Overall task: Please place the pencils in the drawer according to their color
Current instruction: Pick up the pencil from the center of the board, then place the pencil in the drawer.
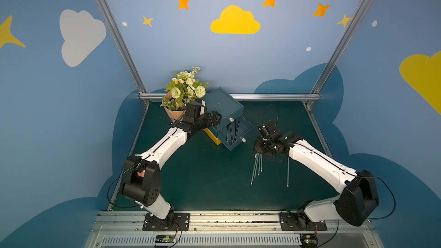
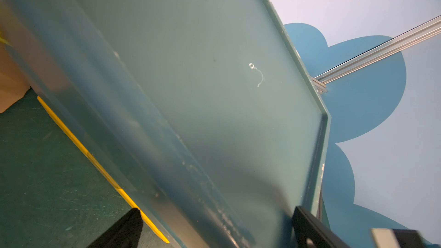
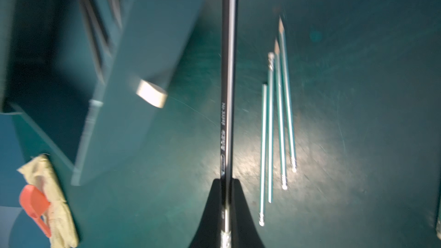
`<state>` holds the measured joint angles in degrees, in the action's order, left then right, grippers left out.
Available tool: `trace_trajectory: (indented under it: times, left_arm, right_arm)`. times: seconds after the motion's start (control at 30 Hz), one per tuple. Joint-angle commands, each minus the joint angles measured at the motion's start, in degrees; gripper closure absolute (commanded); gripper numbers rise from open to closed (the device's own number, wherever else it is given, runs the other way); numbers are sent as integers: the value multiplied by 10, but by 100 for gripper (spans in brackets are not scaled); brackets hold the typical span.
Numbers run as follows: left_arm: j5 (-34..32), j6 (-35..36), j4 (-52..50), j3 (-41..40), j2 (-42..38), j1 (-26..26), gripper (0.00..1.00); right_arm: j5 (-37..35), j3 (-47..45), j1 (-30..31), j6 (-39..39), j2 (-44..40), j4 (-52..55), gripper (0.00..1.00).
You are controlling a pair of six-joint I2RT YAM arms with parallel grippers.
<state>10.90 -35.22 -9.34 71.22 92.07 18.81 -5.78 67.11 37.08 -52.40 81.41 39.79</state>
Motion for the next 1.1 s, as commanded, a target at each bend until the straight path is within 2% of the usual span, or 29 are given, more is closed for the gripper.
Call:
trace_trajectory:
  times: [0.0,0.2,0.5,1.0,1.03,1.07]
  left_arm:
    - [-9,9,-51,-16,18,5,0]
    - [-10,10,-54,-16,20,6,0]
    - [-11,16,-64,-11,17,6,0]
    - [-13,17,-67,-7,15,6,0]
    - [-14,17,-67,-7,16,6,0]
    - [-14,17,-68,-7,16,6,0]
  right_arm:
    - [-14,43,-4,24,2,-26,100]
    - [29,103,-8,26,62,-90,100]
    - [101,208,-6,-10,195,-105,100]
    - [145,237,25,-25,272,-123,100]
    - [147,241,26,-24,273,-121,97]
    - [148,245,25,-22,272,-118,82]
